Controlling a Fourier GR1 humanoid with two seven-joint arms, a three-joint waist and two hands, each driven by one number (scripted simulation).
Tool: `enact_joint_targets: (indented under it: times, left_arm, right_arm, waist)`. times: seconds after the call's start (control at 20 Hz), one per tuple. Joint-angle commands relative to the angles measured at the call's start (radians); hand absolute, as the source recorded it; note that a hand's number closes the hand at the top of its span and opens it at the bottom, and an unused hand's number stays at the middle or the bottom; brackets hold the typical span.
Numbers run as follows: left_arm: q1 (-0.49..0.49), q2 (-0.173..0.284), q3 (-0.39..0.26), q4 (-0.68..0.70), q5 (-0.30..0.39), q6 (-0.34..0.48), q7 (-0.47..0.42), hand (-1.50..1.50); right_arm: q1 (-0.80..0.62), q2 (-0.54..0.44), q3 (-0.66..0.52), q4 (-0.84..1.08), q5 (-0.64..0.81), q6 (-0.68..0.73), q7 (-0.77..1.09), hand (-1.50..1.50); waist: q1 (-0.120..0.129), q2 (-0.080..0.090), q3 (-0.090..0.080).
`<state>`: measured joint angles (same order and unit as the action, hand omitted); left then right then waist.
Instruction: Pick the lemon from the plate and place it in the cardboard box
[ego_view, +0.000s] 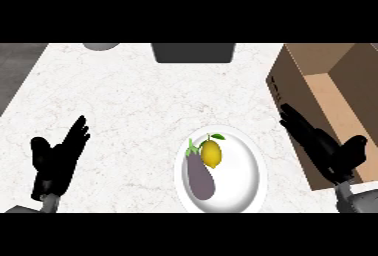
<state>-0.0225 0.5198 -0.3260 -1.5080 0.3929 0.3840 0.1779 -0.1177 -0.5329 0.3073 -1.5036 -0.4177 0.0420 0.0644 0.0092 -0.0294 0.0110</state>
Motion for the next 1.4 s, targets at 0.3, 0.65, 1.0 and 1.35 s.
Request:
enact_joint_targets:
  times: [0.3,0.65,1.0,1.35]
  left_arm:
    - [-0.191,0.078,-0.071,-0.110,-0.129,-0.132,-0.123,0.00]
    - [-0.270,0.080,-0.105,-0.102,-0.161,-0.219,-0.197,0.00]
    - [-0.300,0.057,-0.089,-0.039,-0.171,-0.232,-0.242,0.00]
    - [-0.315,0.046,-0.062,0.006,-0.153,-0.252,-0.255,0.00]
  right_arm:
    - [-0.422,-0.283,0.198,-0.201,0.548,0.011,0.209,-1.50]
    - [-0.760,-0.242,0.451,-0.260,0.788,0.259,0.457,-1.50]
    - [-1.024,0.062,0.629,-0.114,0.754,0.602,0.687,-1.50]
    - [-1.090,0.322,0.772,0.142,0.669,0.883,0.880,-1.50]
  waist:
    - [0.042,-0.030,-0.062]
    - [0.070,0.027,-0.028]
    - [0.062,0.033,-0.022]
    - [0.029,0.031,-0.019]
